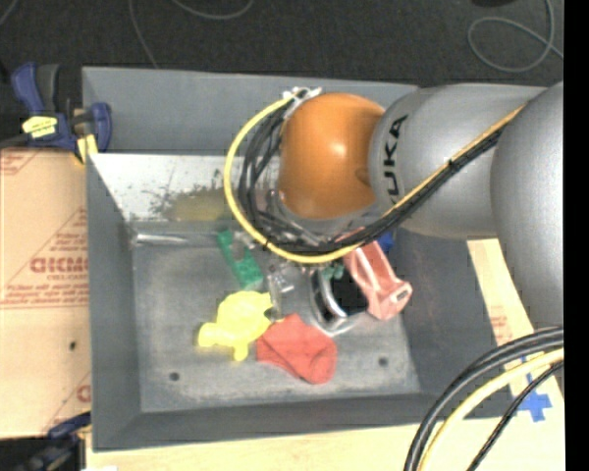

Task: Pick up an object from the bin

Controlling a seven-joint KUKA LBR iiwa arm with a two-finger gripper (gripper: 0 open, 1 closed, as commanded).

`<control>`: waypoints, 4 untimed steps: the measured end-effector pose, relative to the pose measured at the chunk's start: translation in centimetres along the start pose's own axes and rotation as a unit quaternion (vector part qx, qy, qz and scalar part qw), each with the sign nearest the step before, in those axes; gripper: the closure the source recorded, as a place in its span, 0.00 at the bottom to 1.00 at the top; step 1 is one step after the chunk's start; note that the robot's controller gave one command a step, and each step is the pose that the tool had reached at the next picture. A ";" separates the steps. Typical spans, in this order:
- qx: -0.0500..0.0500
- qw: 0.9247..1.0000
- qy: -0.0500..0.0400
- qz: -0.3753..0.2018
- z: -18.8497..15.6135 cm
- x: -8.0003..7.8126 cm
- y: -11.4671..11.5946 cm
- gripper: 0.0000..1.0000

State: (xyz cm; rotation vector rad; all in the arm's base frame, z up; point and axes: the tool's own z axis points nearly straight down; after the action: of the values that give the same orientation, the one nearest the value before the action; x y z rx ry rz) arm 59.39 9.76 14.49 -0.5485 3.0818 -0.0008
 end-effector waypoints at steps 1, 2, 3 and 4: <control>-0.001 1.000 0.001 0.030 7.4 -0.8 -0.3 1.00; -0.001 1.000 0.001 0.030 7.4 -0.8 -0.3 1.00; 0.000 1.000 -0.001 0.029 -5.0 0.2 -1.6 1.00; 0.000 1.000 -0.001 0.029 -5.0 0.2 -1.6 1.00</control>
Offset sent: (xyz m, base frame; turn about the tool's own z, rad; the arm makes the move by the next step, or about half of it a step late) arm 0.0000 0.0000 0.0000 0.0000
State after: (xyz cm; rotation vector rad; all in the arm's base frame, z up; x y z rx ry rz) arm 59.73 8.16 19.54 -0.4583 3.0951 0.0010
